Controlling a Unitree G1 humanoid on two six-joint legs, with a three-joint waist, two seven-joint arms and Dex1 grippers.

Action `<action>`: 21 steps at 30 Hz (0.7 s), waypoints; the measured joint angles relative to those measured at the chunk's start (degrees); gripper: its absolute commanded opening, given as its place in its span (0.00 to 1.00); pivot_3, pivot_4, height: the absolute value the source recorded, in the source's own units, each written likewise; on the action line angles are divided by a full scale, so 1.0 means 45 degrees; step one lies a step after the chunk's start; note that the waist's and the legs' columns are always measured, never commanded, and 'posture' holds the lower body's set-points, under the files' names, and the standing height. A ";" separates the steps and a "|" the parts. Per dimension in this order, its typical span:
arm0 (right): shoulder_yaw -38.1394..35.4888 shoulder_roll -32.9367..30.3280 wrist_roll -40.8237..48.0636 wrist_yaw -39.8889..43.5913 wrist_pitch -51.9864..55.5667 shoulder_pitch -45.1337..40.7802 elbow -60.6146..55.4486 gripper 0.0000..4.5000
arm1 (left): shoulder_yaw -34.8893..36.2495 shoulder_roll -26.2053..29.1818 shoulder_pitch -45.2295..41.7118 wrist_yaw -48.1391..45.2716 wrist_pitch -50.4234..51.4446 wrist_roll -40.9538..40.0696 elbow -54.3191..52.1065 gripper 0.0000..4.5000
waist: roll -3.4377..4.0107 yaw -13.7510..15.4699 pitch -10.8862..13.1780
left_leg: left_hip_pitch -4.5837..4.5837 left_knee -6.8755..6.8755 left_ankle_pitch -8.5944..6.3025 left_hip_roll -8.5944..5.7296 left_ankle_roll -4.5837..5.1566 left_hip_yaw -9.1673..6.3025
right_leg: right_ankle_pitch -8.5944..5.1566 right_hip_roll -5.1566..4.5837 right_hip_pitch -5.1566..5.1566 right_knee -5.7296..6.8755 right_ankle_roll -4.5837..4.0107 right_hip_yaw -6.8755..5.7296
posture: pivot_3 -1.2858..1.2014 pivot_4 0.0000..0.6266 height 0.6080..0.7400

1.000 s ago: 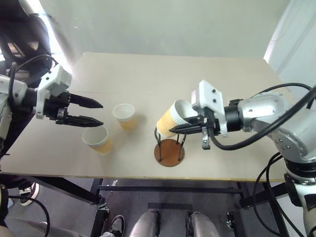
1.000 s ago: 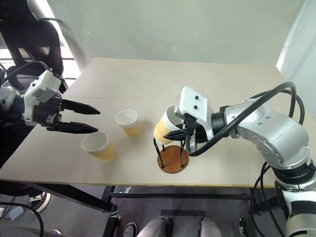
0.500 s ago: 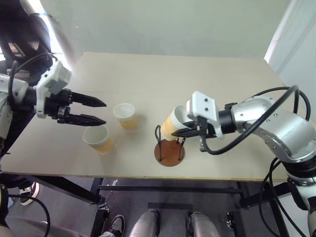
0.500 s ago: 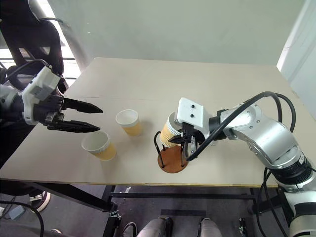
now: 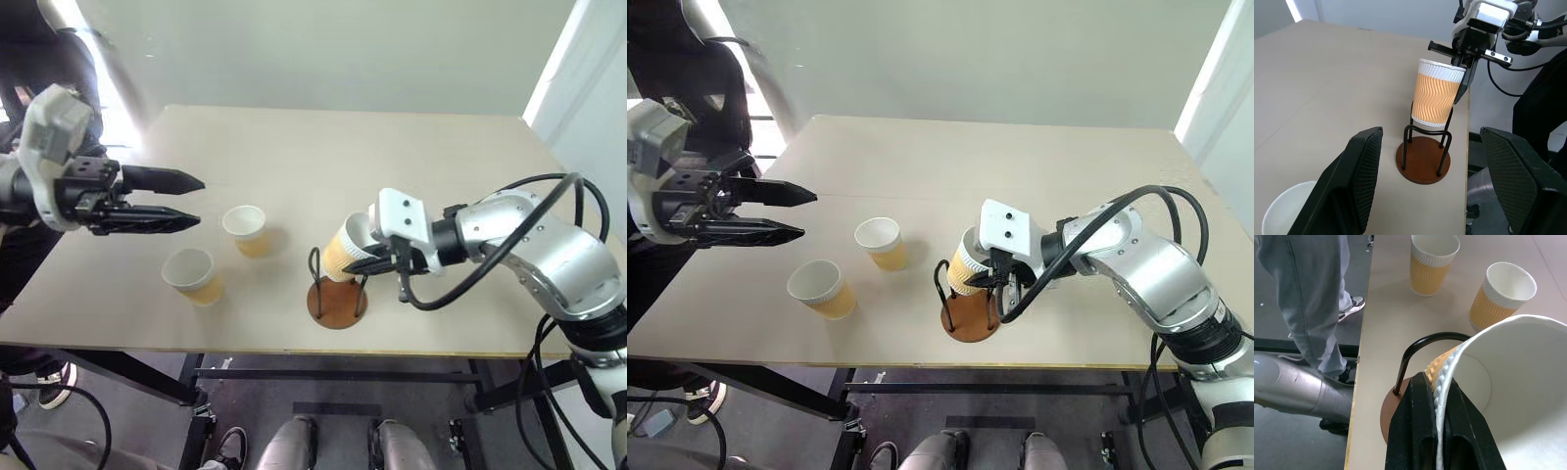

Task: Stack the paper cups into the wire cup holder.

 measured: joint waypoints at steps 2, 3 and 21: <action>0.0084 0.0177 -0.0054 0.0051 -0.0037 -0.0002 0.0013 0.00 | 0.0108 0.0003 0.0158 0.0000 0.0073 0.0024 -0.0136 0.76 | 0.0000 -0.0002 0.0000 | -0.0001 0.0000 0.0000 0.0001 0.0000 0.0000 | 0.0000 0.0001 -0.0001 0.0001 -0.0001 0.0000 | 0.52 0.24 1.00; 0.0155 0.0228 -0.0081 0.0087 -0.0045 -0.0002 0.0015 0.00 | 0.0125 0.0003 0.0209 -0.0001 0.0094 0.0028 -0.0222 0.76 | 0.0000 -0.0001 0.0000 | 0.0000 0.0000 0.0000 0.0000 0.0000 0.0000 | 0.0000 0.0000 -0.0001 0.0001 -0.0001 0.0000 | 0.52 0.24 1.00; 0.0507 0.0747 -0.1071 0.0078 -0.0367 -0.0087 0.0291 0.61 | 0.0332 -0.0044 0.0279 -0.0003 0.0213 0.0541 -0.0397 0.76 | 0.0000 -0.0001 0.0000 | -0.0001 0.0000 -0.0002 0.0000 -0.0004 -0.0001 | 0.0003 0.0000 -0.0001 -0.0001 -0.0009 0.0000 | 0.52 0.24 1.00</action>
